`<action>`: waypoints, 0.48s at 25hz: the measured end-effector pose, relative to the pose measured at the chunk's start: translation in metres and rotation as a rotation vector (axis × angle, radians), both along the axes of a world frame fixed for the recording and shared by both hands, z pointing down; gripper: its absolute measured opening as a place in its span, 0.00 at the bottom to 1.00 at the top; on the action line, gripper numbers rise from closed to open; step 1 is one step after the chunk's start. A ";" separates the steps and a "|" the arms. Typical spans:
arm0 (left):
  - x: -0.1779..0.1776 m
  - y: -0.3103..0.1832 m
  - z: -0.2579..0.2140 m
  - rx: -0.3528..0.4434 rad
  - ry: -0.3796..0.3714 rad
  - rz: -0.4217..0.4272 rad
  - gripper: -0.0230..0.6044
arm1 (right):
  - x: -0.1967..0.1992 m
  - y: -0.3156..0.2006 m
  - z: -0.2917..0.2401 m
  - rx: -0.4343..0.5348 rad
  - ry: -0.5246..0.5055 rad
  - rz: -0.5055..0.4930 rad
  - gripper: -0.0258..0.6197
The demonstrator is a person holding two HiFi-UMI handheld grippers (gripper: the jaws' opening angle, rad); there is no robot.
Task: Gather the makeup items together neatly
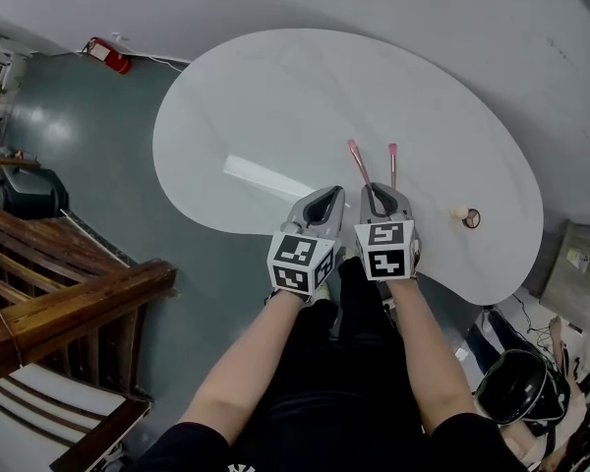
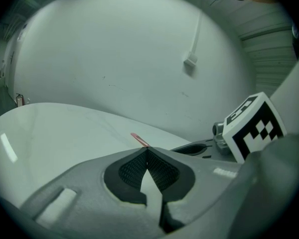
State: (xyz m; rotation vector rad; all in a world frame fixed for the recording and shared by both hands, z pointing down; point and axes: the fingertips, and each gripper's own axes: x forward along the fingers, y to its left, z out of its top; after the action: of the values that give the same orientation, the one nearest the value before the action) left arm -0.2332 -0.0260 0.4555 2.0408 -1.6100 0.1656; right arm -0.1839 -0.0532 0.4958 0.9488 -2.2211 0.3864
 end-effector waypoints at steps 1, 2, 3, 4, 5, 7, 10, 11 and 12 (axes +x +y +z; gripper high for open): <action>0.000 0.003 -0.003 0.006 -0.001 0.004 0.05 | 0.000 0.003 -0.004 0.007 -0.004 0.005 0.10; 0.000 0.006 -0.006 0.011 -0.003 0.008 0.05 | 0.000 0.007 -0.008 0.014 -0.008 0.010 0.10; 0.000 0.008 -0.009 0.016 -0.005 0.012 0.05 | 0.000 0.010 -0.011 0.020 -0.012 0.015 0.10; 0.001 0.011 -0.011 0.021 -0.006 0.016 0.05 | 0.001 0.013 -0.014 0.025 -0.016 0.019 0.10; 0.002 0.013 -0.014 0.027 -0.008 0.022 0.05 | 0.002 0.016 -0.017 0.030 -0.019 0.025 0.10; 0.005 0.018 -0.019 0.040 -0.012 0.034 0.05 | 0.004 0.021 -0.022 0.041 -0.027 0.036 0.10; 0.009 0.027 -0.028 0.059 -0.018 0.051 0.05 | 0.007 0.029 -0.032 0.062 -0.036 0.052 0.10; 0.010 0.030 -0.030 0.064 -0.018 0.057 0.05 | 0.008 0.033 -0.036 0.069 -0.039 0.057 0.10; 0.012 0.034 -0.032 0.069 -0.019 0.062 0.05 | 0.009 0.036 -0.039 0.076 -0.042 0.062 0.10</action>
State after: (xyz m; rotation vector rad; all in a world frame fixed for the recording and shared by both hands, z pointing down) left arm -0.2214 0.0078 0.4232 2.1490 -1.5844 0.1542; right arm -0.1746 -0.0174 0.4565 1.0611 -2.2620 0.3549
